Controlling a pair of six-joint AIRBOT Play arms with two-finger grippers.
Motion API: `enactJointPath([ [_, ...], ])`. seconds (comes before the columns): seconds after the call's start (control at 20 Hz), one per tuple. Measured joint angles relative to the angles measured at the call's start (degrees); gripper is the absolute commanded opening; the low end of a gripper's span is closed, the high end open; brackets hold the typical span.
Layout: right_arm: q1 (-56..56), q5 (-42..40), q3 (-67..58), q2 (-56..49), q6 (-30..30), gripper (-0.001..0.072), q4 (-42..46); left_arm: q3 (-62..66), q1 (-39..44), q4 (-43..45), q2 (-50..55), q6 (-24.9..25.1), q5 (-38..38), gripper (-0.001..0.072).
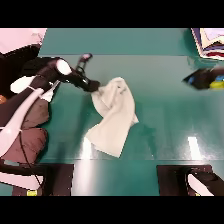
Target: Fold the shirts.
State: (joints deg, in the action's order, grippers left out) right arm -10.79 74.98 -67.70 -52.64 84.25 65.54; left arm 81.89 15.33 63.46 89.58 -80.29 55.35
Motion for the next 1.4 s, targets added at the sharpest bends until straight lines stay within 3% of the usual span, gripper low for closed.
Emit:
enactJointPath([
  [0.05, -1.44, -1.07, 4.76, 0.11, 0.55, 0.0453, -0.81, 0.63, -1.53, 0.70, -1.05, -0.07, 0.44, 0.0029],
  [0.3, -13.64, -12.50, 22.69, -6.54, 1.11, 0.0450, -12.24, 1.90, -4.90, 3.89, -2.93, -0.20, 2.82, 0.0029],
  [0.55, -27.82, -23.34, 23.65, -20.22, -0.20, 0.0448, -21.40, 2.16, -5.64, 5.18, -3.34, -0.22, 3.63, 0.0029],
  [0.6, -29.75, -24.15, 22.38, -22.77, -0.42, 0.0433, -22.27, 2.16, -5.70, 5.55, -3.34, -0.24, 3.69, 0.0030],
  [0.7, -32.76, -25.22, 19.21, -27.67, -0.87, 0.0221, -23.43, 2.21, -5.77, 6.32, -3.37, -0.24, 3.76, 0.0030],
  [0.75, -33.88, -25.46, 17.53, -29.86, -1.31, 0.0075, -23.80, 2.21, -5.77, 6.86, -3.37, -0.26, 3.80, 0.0030],
  [0.8, -34.62, -25.51, 16.04, -31.58, -1.90, 0.0014, -24.02, 2.21, -5.79, 7.39, -3.39, -0.26, 3.78, 0.0029],
  [1.0, -34.58, -26.01, 11.13, -34.51, -1.79, 0.0013, -22.51, 2.89, -5.81, 10.62, -4.20, -0.42, 3.78, 0.0029],
  [1.2, -27.96, -23.96, 6.60, -29.27, 3.15, 0.0012, -10.60, 6.34, -5.81, 16.11, -8.37, -1.29, 3.67, 0.0029],
  [1.4, -18.05, -15.89, -0.61, -19.54, 5.27, 0.0012, 2.23, 10.97, -5.84, 19.12, -16.90, -1.62, 2.84, 0.0029],
])
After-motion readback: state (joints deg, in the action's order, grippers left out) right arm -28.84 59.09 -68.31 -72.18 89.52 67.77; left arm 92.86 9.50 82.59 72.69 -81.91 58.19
